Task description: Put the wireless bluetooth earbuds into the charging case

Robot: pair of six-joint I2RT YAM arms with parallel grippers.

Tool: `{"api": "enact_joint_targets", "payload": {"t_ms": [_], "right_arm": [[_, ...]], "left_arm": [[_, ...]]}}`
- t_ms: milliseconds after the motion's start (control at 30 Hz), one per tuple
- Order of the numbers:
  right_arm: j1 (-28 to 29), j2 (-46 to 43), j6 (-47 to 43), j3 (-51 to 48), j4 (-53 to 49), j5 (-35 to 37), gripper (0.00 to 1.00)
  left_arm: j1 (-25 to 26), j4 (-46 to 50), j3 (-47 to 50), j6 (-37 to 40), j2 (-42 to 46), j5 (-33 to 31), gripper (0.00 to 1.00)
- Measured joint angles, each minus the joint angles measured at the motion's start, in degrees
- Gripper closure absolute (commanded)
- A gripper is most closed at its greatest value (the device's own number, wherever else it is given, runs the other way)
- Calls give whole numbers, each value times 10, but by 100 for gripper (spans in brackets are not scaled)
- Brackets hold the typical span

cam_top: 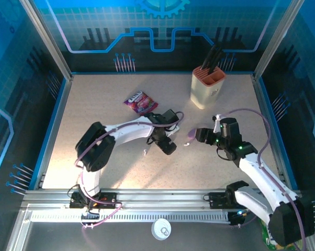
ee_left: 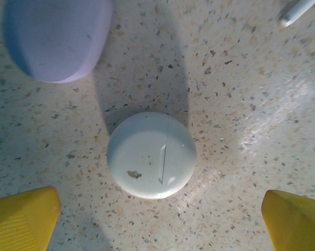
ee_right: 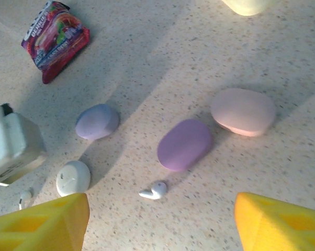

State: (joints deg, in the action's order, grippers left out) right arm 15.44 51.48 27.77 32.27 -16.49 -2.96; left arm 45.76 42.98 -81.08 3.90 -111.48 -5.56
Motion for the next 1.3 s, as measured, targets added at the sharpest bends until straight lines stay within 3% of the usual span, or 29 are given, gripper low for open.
{"api": "enact_joint_targets", "payload": {"t_ms": [267,600,867,967,1300], "right_arm": [[-20,-25,-5,-24,-25,-7,27],[-20,-20,-7,-31,-21,-19,28],[-25,-20,-7,-38,-19,-20,28],[-28,-20,-7,-45,-19,-20,28],[-29,-35,-7,-52,-17,-36,27]], "left_arm": [[5,99,-110,42,-85,-17,7],[5,143,-188,71,-149,-17,26],[2,153,-189,68,-162,-17,40],[-1,154,-190,68,-162,-17,52],[-4,127,-157,32,-140,-17,51]]}}
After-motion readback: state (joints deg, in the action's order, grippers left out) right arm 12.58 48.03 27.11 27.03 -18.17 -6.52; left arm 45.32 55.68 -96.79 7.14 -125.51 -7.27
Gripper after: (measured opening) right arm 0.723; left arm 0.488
